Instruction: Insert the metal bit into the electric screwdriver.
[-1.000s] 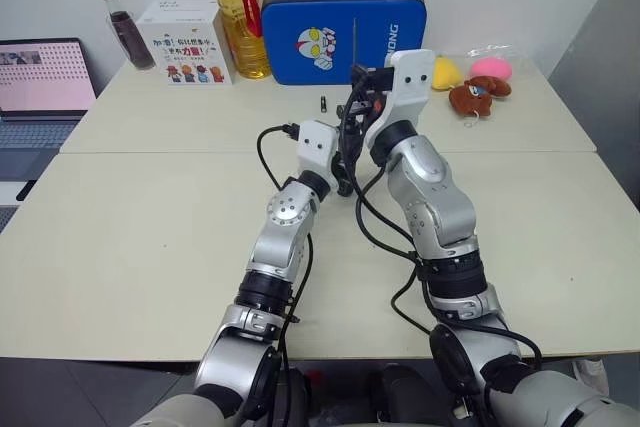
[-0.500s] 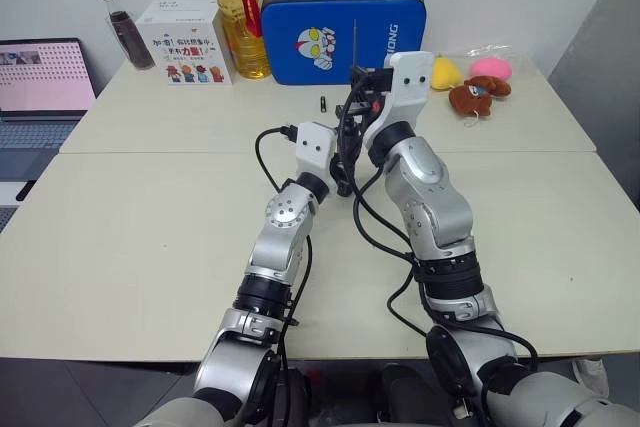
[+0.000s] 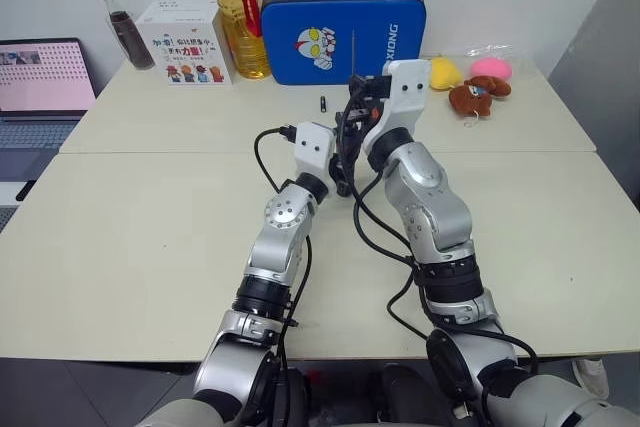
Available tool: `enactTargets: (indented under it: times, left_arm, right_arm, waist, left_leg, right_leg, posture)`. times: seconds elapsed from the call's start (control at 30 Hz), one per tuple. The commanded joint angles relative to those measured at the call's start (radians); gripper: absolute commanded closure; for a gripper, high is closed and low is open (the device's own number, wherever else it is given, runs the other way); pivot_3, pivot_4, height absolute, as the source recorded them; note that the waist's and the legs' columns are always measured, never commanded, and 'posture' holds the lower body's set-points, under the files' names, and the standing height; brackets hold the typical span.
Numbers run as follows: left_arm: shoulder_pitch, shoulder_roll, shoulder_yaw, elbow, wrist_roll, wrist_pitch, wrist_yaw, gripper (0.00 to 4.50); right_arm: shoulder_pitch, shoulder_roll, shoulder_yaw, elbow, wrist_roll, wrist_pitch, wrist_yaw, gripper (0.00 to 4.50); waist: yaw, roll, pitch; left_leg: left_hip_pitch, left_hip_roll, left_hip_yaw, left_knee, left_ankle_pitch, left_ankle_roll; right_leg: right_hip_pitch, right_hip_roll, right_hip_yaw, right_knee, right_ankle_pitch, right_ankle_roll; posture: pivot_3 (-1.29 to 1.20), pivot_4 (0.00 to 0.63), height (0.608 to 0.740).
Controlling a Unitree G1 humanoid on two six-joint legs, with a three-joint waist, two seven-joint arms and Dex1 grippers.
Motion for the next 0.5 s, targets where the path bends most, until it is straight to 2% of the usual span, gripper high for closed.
enactTargets:
  times: [0.03, 0.5]
  left_arm:
    - [0.000, -0.004, -0.007, -0.039, 0.001, 0.002, 0.003, 2.83]
    - [0.000, 0.000, -0.004, -0.036, 0.003, 0.001, 0.008, 2.83]
  right_arm:
    - [-0.007, 0.042, 0.010, -0.059, 0.032, -0.010, 0.005, 4.46]
    - [-0.020, 0.032, 0.018, -0.082, 0.052, 0.000, 0.003, 4.46]
  waist:
    - [0.000, 0.000, 0.000]
    - [0.000, 0.000, 0.000]
  left_leg:
    - [0.000, 0.000, 0.000, 0.000, 0.000, 0.000]
    - [0.000, 0.000, 0.000, 0.000, 0.000, 0.000]
  right_leg:
    - [0.000, 0.000, 0.000, 0.000, 0.000, 0.000]
    - [0.000, 0.000, 0.000, 0.000, 0.000, 0.000]
  posture:
    - [0.00, 0.150, 0.740]
    - [0.00, 0.150, 0.740]
